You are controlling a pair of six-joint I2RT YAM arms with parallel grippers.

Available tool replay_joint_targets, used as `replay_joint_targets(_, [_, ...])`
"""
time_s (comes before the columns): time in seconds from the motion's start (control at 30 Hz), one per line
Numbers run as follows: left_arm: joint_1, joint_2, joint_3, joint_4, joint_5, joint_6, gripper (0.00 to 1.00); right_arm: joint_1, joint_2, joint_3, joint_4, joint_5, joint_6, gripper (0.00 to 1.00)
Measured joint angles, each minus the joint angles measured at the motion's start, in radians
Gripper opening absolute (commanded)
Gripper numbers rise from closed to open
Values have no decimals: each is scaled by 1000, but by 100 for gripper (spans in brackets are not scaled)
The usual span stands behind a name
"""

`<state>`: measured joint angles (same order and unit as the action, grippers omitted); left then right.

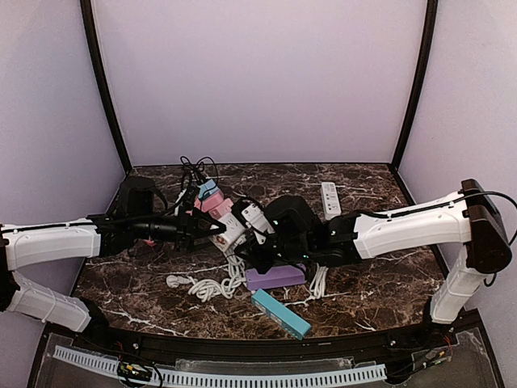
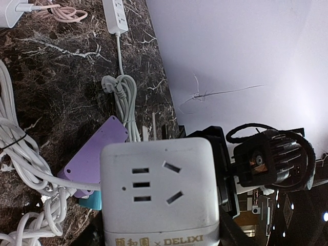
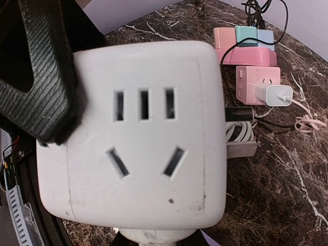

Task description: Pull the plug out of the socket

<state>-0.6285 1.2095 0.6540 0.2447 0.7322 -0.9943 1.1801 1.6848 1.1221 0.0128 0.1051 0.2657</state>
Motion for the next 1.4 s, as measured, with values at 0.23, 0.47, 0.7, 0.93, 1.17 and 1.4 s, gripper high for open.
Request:
replay_joint_targets(0.23, [0,0,19,-27,8,25,1,0,-14,-21,25,0,-23,0])
replay_joint_targets(0.47, [-9,3,45,-45,64,38,1,-24,-87,-106,105,-113,-35,0])
replay_joint_targets(0.7, [-10,7,64,-97,84,72,35,-33,-95,-107,88,-150,-52,0])
replay_joint_targets(0.93, [-14,-3,186,-328,-32,282,89,-24,-84,-31,-32,-87,-18,0])
replay_joint_targets(1.17, [-10,-96,209,-509,-264,490,95,-26,-55,43,-183,-48,83,0])
replay_joint_targets(1.4, [-105,-119,209,-551,-402,635,96,-29,-4,162,-312,-82,142,0])
